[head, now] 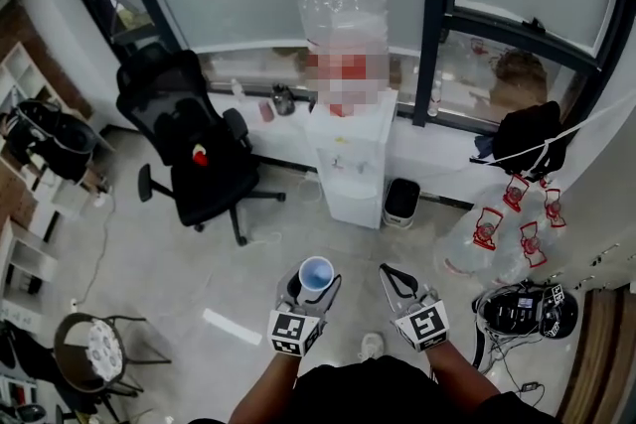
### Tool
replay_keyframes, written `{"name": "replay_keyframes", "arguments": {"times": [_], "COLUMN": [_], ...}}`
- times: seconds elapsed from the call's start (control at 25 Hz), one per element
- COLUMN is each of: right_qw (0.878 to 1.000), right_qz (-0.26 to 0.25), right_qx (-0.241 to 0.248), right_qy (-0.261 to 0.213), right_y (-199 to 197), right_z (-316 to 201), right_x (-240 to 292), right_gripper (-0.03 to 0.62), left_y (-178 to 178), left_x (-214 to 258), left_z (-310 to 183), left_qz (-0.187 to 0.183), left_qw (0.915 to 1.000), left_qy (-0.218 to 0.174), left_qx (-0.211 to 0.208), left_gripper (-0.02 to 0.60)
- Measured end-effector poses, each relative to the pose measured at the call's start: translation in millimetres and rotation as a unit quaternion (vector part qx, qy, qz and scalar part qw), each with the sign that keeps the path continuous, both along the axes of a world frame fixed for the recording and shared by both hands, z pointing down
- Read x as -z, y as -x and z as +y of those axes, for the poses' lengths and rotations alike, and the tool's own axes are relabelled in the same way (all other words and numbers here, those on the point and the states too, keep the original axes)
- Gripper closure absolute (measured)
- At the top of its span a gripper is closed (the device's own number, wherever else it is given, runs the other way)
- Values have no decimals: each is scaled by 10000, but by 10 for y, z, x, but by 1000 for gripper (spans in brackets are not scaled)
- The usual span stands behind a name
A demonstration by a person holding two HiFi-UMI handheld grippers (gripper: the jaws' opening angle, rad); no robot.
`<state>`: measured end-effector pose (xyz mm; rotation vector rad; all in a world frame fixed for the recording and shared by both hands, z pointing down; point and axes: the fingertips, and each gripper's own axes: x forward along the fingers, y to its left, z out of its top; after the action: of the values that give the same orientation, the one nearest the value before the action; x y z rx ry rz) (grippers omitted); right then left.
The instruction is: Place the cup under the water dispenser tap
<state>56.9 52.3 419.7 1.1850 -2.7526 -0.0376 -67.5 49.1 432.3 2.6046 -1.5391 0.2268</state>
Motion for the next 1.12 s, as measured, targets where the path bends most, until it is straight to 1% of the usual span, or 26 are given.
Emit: {"name": "replay_keyframes", "arguments": {"times": [0.08,0.16,0.32,0.44,0.56,0.64,0.92,1.12], "right_qw": [9999,9999,9989,9987,9988,9973,9914,9860], "right_qz": [-81,-142,-436,-449,-111,-134,-27,-3], "right_qx": [45,22,-91,-174,-468,-717,-1304,-1666], "right_qy": [-67,31,164,180,45,75,89,28], "right_y": [-7,-17,11,47,-21,-63,-17,86], "right_z": [-56,-136,-325,-510,-785,-977,-1513,-1755], "right_x": [41,36,90,131,75,64,81,108], "right_gripper": [591,591,591,591,591,591,591,591], "left_y": [-24,-57,-121,-120,-99,-63,4,84], "left_x": [-21,-28,-28,-27,-63,-69,-7,-14], "left_z": [-86,-197,-392,-563,-793,-981,-1660,-1948], "left_qz": [1,7,16,81,128,103,-93,-12], "left_qw": [10000,10000,9999,9997,9988,9982,9937,9889], "left_qy": [34,44,60,81,207,211,17,6], "left_qx": [21,3,-102,-219,-416,-543,-1117,-1485], "left_gripper": [249,249,249,249,249,249,249,249]}}
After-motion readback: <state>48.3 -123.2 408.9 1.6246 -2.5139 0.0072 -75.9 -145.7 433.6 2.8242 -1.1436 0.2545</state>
